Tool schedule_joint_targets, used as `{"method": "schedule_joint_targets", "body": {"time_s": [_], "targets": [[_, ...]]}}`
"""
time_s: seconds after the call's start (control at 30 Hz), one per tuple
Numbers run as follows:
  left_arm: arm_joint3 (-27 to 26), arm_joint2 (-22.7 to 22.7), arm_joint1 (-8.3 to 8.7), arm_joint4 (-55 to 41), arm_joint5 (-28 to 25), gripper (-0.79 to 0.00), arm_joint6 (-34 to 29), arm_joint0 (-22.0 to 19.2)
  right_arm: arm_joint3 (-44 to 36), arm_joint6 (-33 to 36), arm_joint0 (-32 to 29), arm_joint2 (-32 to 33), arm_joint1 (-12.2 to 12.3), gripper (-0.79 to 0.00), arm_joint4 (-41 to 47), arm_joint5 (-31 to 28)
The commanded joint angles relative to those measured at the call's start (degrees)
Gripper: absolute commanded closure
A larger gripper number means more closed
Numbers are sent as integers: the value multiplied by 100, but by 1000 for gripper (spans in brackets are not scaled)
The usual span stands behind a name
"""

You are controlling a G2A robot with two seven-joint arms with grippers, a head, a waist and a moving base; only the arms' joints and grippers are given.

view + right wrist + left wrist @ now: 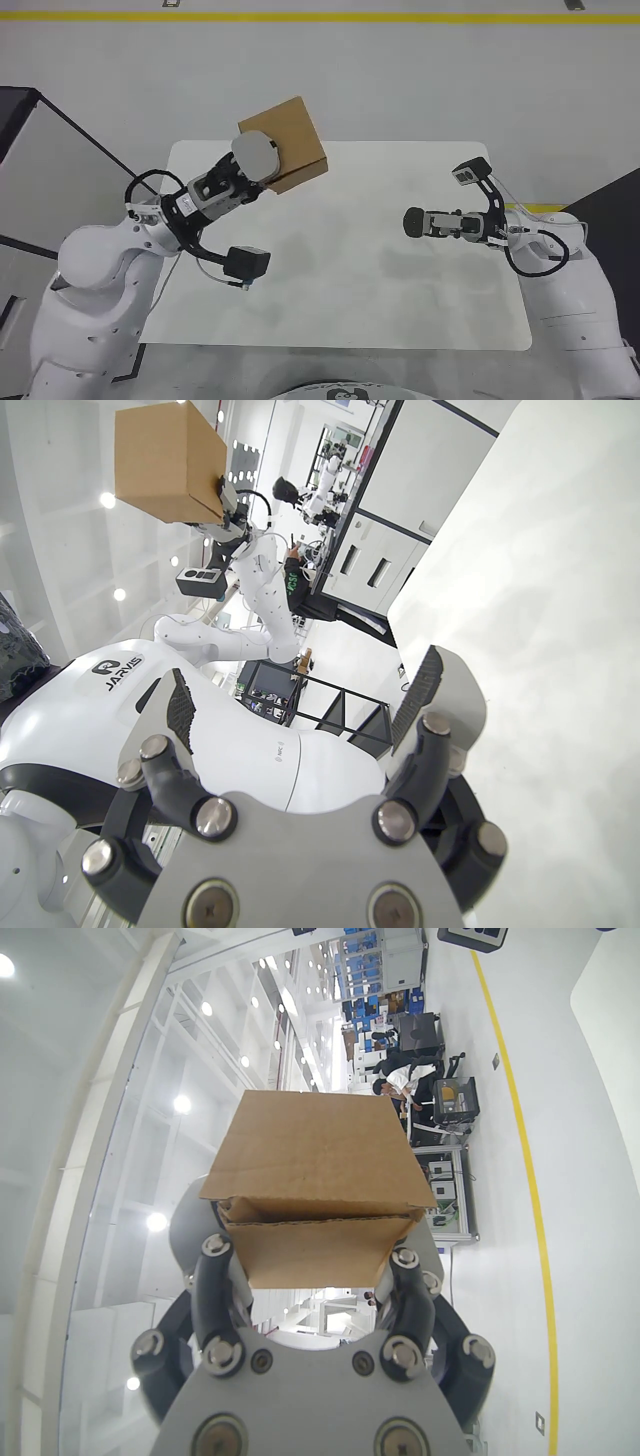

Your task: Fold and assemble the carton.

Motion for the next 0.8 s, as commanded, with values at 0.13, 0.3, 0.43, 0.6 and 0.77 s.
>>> {"method": "schedule_joint_targets", "body": {"time_s": [0.13, 0.3, 0.43, 0.6, 0.77], "targets": [[251, 26, 12, 470, 822, 0, 283, 17, 0, 0, 0, 0, 0, -785, 0, 0], [472, 86, 25, 769, 1327, 0, 600, -55, 0, 0, 0, 0, 0, -785, 0, 0], [618, 120, 33, 1127, 1693, 0, 660, -104, 0, 0, 0, 0, 0, -785, 0, 0], [653, 148, 36, 1566, 2120, 0, 591, -163, 0, 0, 0, 0, 0, -785, 0, 0], [629, 189, 34, 2101, 2305, 0, 340, -162, 0, 0, 0, 0, 0, -785, 0, 0]]}}
